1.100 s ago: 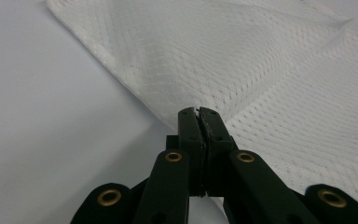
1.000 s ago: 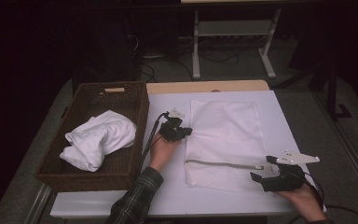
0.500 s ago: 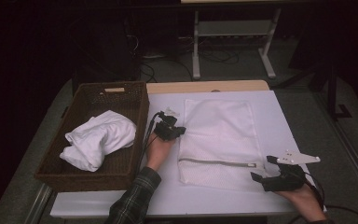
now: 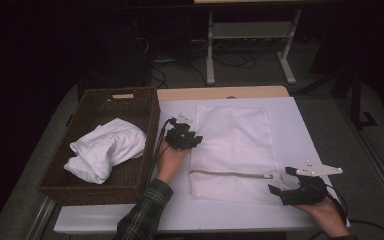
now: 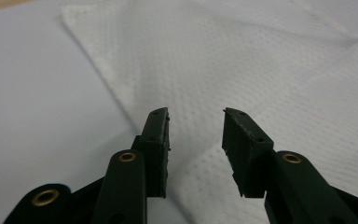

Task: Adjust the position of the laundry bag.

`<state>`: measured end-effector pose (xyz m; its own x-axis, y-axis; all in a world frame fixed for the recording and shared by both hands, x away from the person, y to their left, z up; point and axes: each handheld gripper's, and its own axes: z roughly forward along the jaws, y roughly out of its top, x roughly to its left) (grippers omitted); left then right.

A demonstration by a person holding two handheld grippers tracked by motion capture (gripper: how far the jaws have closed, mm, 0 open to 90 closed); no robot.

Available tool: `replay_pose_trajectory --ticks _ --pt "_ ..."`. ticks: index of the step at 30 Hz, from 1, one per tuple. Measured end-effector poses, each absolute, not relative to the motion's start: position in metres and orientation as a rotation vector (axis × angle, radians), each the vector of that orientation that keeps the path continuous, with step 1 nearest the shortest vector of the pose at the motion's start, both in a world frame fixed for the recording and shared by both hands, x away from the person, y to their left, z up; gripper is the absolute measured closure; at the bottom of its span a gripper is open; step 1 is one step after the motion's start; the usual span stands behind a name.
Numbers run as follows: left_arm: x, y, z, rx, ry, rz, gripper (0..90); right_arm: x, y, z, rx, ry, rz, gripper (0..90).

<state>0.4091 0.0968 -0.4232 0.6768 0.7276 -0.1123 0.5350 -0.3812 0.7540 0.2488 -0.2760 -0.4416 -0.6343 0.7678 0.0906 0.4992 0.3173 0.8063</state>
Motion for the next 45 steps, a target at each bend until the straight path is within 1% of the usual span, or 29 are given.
replay_pose_trajectory --ticks 4,12,17,19,21,26,28,31,32,33,35,36,38,39,40,41,42,45 --pt "0.408 0.08 -0.419 2.098 0.892 0.269 55.5 0.249 -0.275 -0.442 1.132 2.281 1.224 8.3" --pt "0.415 0.042 -0.426 2.131 0.803 0.192 52.5 0.249 -0.275 -0.442 1.135 2.284 1.229 8.3" --pt "0.422 0.02 -0.437 2.16 0.789 0.161 51.5 0.249 -0.277 -0.442 1.141 2.278 1.234 8.3" --pt "0.422 0.02 -0.437 2.16 0.789 0.161 51.5 0.249 -0.277 -0.442 1.141 2.277 1.234 8.3" --pt "0.428 0.008 -0.44 2.168 0.783 0.158 51.6 0.249 -0.277 -0.442 1.141 2.277 1.235 8.3" --pt "0.435 -0.005 -0.445 2.185 0.784 0.172 52.1 0.249 -0.278 -0.442 1.144 2.276 1.235 8.3" --pt "0.439 -0.01 -0.448 2.2 0.785 0.175 53.7 0.249 -0.278 -0.442 1.145 2.276 1.236 8.3" --pt "0.44 -0.013 -0.45 2.212 0.778 0.194 58.8 0.249 -0.279 -0.441 1.145 2.276 1.237 8.3" --pt "0.44 -0.014 -0.452 2.214 0.775 0.217 58.8 0.249 -0.279 -0.441 1.145 2.275 1.239 8.3" --pt "0.44 -0.014 -0.452 2.214 0.775 0.226 62.4 0.249 -0.279 -0.441 1.146 2.273 1.242 8.3" --pt "0.439 -0.016 -0.452 2.226 0.77 0.267 66.5 0.249 -0.28 -0.441 1.147 2.272 1.242 8.3" --pt "0.439 -0.016 -0.453 2.231 0.765 0.281 71.0 0.249 -0.28 -0.441 1.149 2.272 1.244 8.3" --pt "0.438 -0.017 -0.453 2.235 0.763 0.298 75.2 0.249 -0.28 -0.441 1.149 2.272 1.243 8.3" --pt "0.438 -0.017 -0.453 2.235 0.763 0.298 79.2 0.249 -0.28 -0.441 1.149 2.272 1.243 8.3" --pt "0.438 -0.017 -0.453 2.238 0.748 0.292 79.2 0.249 -0.28 -0.441 1.147 2.272 1.243 8.3" --pt "0.438 -0.018 -0.453 2.238 0.745 0.291 85.9 0.249 -0.279 -0.441 1.145 2.274 1.244 8.3" --pt "0.438 -0.018 -0.453 2.24 0.741 0.292 89.6 0.249 -0.279 -0.441 1.146 2.274 1.244 8.3" --pt "0.439 -0.017 -0.453 2.239 0.745 0.281 90.0 0.249 -0.279 -0.441 1.147 2.274 1.244 8.3"
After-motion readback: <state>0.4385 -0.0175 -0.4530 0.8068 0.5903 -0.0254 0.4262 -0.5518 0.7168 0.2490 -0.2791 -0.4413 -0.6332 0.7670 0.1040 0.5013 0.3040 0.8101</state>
